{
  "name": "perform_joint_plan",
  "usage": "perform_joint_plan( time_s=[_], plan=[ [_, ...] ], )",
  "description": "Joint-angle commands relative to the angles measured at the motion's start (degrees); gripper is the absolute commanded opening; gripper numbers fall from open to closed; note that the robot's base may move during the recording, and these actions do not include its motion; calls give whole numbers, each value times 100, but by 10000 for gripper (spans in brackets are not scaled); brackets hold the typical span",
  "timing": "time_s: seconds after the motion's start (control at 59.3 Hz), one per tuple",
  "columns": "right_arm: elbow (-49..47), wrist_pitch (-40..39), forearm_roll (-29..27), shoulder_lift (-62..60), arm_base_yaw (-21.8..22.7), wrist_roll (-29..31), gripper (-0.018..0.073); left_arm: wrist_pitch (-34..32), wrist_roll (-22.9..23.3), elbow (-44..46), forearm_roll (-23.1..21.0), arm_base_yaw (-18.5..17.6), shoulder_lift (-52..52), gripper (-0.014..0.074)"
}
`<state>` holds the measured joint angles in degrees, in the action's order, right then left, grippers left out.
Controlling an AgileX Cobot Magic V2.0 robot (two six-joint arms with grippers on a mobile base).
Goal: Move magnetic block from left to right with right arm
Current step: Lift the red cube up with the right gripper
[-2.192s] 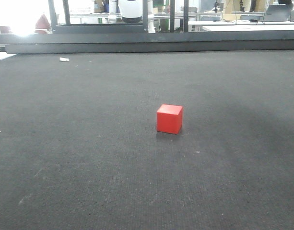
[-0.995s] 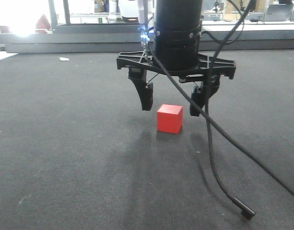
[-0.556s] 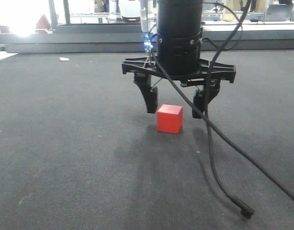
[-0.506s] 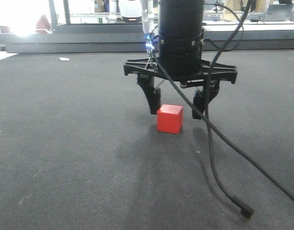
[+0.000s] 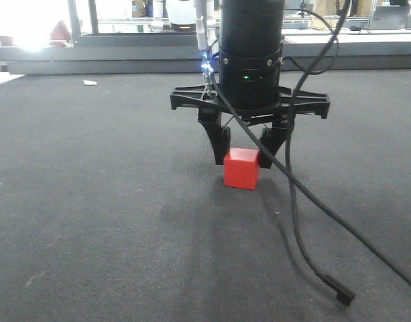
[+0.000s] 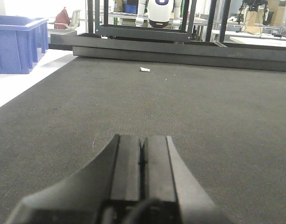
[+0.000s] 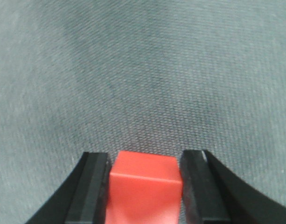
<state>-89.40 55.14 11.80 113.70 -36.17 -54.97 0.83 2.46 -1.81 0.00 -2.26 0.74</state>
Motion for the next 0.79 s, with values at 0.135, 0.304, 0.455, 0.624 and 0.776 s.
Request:
perform_joint_plan(
  time_s=[0.135,0.304,0.455,0.624,0.776],
  plan=[
    [-304,-383,125,-742,37,1478,124,-515,25,-49,0,-17,76,-116],
    [-277,-684,127,-1191,89,2759,124,-515,25,-49,0,-17,76,-116],
    [-149,-916,127,-1616,156,3468,124,-515,25,-49,0,-17,76,-116],
    [659,-1673,120,-2309,327,3685,124,-515,25,-49,0,-17,76,-116],
    [1518,-2261,127,-3010,494,3800,124,-515,25,-49,0,-17,76,-116]
  ],
)
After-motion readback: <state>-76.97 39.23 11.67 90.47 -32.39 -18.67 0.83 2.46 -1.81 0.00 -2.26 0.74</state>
